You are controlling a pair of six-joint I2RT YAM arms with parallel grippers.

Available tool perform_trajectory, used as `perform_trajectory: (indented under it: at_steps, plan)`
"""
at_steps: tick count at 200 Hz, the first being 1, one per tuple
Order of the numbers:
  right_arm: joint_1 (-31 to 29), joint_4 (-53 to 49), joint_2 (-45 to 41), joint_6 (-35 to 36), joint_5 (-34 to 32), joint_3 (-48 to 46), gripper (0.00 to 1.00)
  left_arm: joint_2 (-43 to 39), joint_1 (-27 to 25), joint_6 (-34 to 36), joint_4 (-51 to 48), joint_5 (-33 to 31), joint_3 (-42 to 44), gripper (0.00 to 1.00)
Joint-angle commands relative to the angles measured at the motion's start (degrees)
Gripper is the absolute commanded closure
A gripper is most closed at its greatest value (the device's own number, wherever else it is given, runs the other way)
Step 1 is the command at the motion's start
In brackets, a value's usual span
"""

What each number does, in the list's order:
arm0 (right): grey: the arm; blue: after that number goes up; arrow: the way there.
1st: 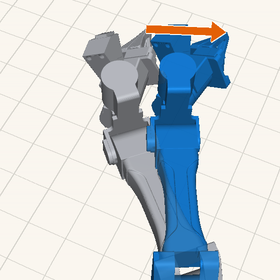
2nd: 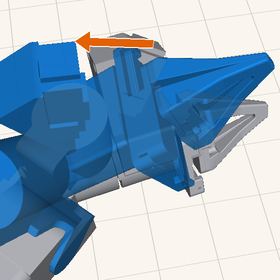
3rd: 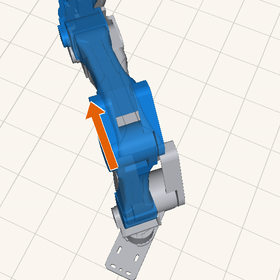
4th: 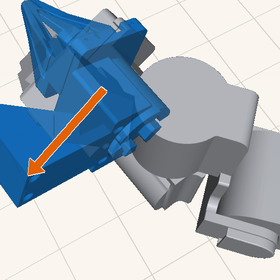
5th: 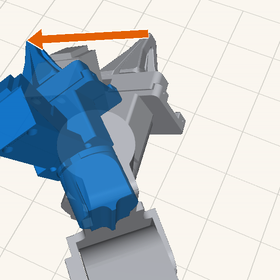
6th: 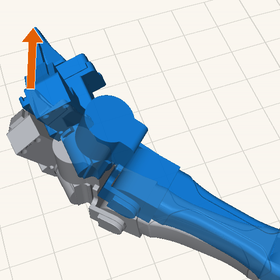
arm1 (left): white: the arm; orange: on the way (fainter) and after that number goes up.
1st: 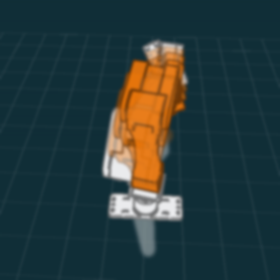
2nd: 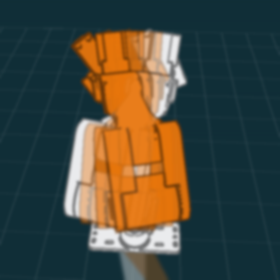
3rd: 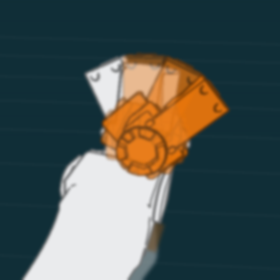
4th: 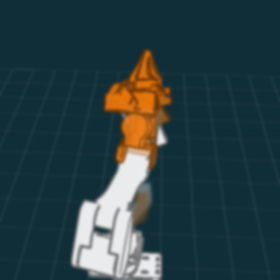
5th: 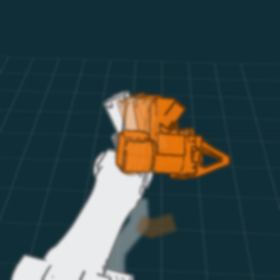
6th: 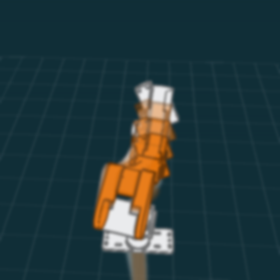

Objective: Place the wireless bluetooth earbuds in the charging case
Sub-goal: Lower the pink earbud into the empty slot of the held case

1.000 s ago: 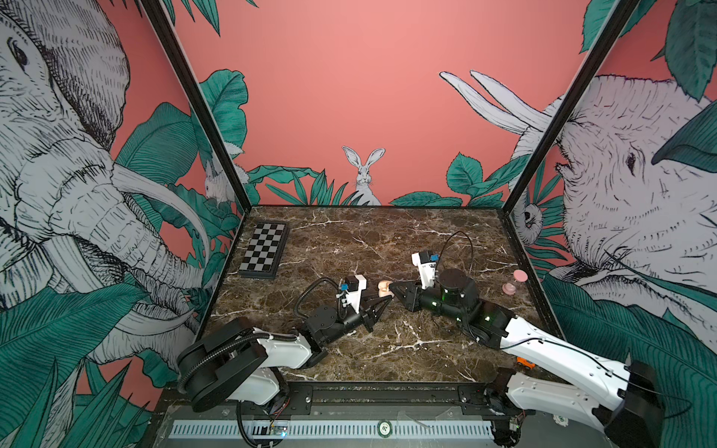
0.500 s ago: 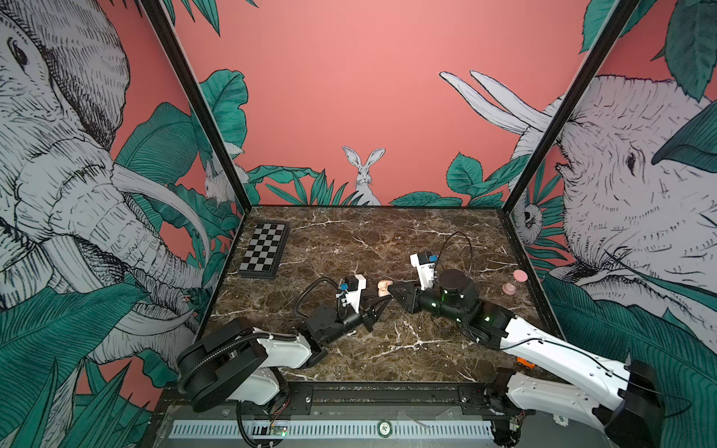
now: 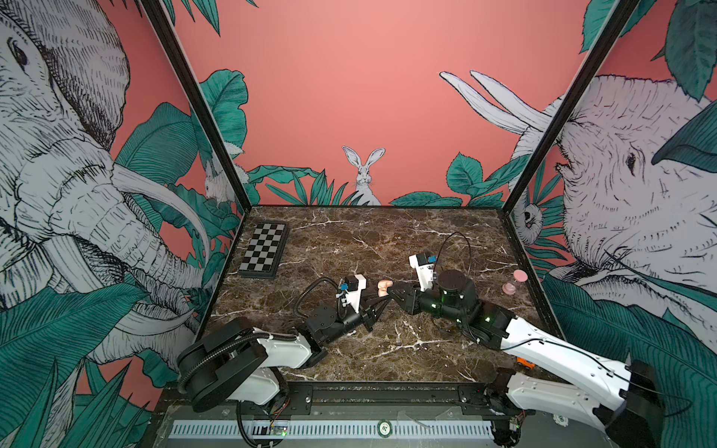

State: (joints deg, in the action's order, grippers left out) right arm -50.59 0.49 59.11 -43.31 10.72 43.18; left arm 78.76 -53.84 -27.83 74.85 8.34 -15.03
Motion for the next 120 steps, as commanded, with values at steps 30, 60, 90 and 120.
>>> perform_trajectory:
  at_steps: [30, 60, 90, 120]
  plan:
    - [-0.56, -0.75, -1.41, 0.33, -0.59, 3.3, 0.75, -1.48, -0.03, 0.8, -0.39, 0.45, -1.1, 1.0]
    - [-0.56, -0.93, -1.06, 0.24, -0.44, 3.47, 0.75, -1.56, -0.03, 0.94, -0.63, 0.41, -1.06, 1.0]
    - [-0.61, -1.54, -1.22, 0.38, -0.95, 3.82, 0.74, -1.75, -0.03, 1.05, -0.59, 0.56, -1.15, 1.0]
    - [-0.63, -3.07, -2.64, 1.93, -2.89, 4.38, 0.69, -1.95, -0.03, 1.38, -0.61, 0.98, -0.89, 1.0]
